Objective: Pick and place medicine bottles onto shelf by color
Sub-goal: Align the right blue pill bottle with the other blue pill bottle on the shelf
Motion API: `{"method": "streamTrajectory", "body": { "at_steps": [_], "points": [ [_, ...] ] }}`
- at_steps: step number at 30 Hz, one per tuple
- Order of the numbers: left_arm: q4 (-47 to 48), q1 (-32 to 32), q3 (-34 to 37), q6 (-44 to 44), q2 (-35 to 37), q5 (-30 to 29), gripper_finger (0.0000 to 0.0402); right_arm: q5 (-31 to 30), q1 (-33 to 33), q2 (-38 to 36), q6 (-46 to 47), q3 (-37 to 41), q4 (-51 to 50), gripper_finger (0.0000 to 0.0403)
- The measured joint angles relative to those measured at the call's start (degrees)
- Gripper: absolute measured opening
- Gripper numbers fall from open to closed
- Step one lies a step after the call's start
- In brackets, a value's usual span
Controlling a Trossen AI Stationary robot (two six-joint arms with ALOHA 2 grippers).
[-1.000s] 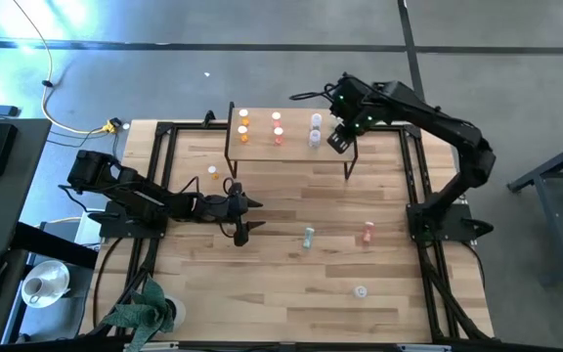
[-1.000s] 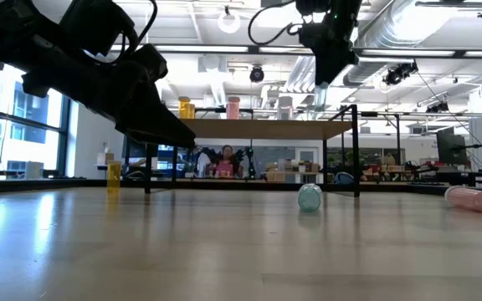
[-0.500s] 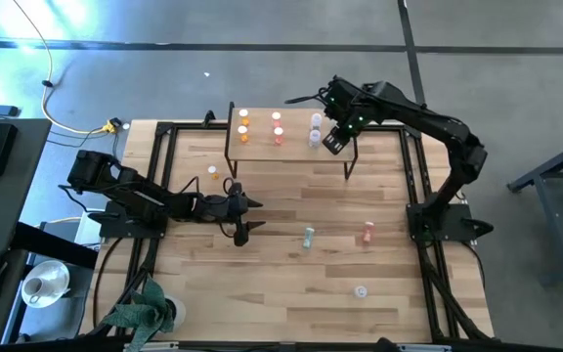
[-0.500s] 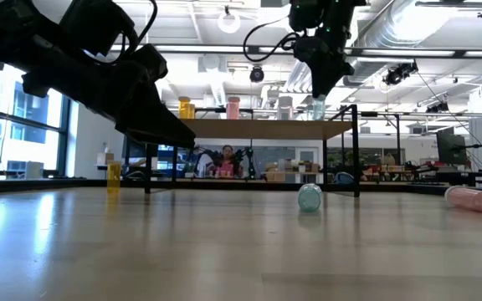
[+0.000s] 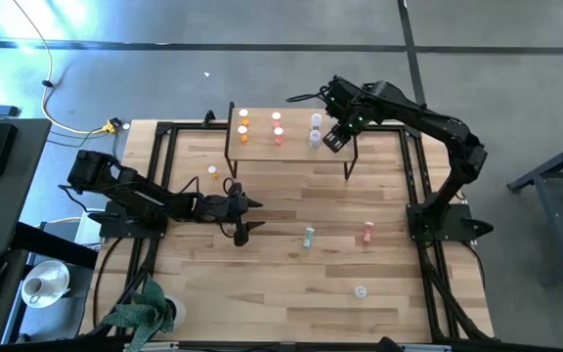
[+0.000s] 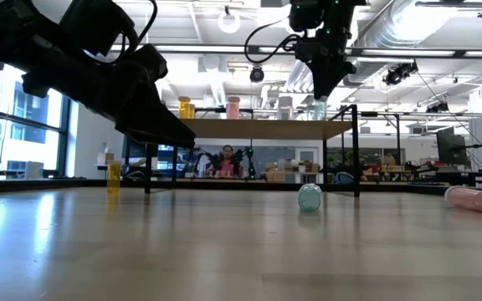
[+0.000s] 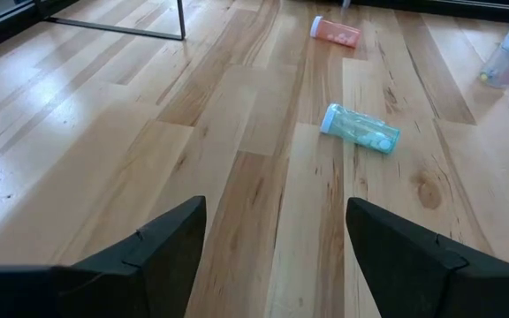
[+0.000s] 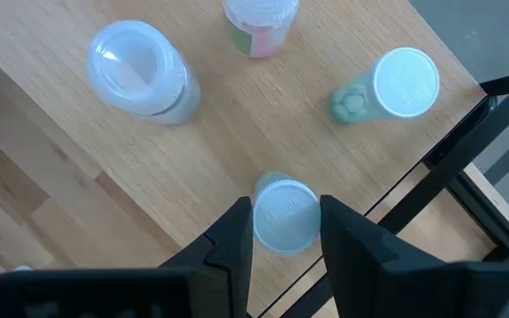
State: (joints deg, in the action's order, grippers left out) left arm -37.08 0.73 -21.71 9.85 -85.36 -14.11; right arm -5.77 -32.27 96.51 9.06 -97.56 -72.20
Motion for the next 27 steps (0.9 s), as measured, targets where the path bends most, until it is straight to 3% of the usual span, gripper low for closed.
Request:
{"method": "streamTrajectory", "body": {
  "at_steps": [9, 19, 27],
  "points": [
    [0.00, -0.02, 0.00, 0.01, 0.00, 0.00, 0.0264, 0.29, 0.02, 0.00, 0.11, 0.00, 0.00, 0.0102],
    [-0.01, 0.00, 0.00, 0.01, 0.00, 0.00, 0.0264, 0.12, 0.07, 0.00, 0.52, 0.02, 0.00, 0.0181],
    [0.00, 0.00, 0.00, 0.02, 0.00, 0.00, 0.0264, -0.01, 0.07, 0.00, -0.33, 0.02, 0.00, 0.0192]
  ]
}}
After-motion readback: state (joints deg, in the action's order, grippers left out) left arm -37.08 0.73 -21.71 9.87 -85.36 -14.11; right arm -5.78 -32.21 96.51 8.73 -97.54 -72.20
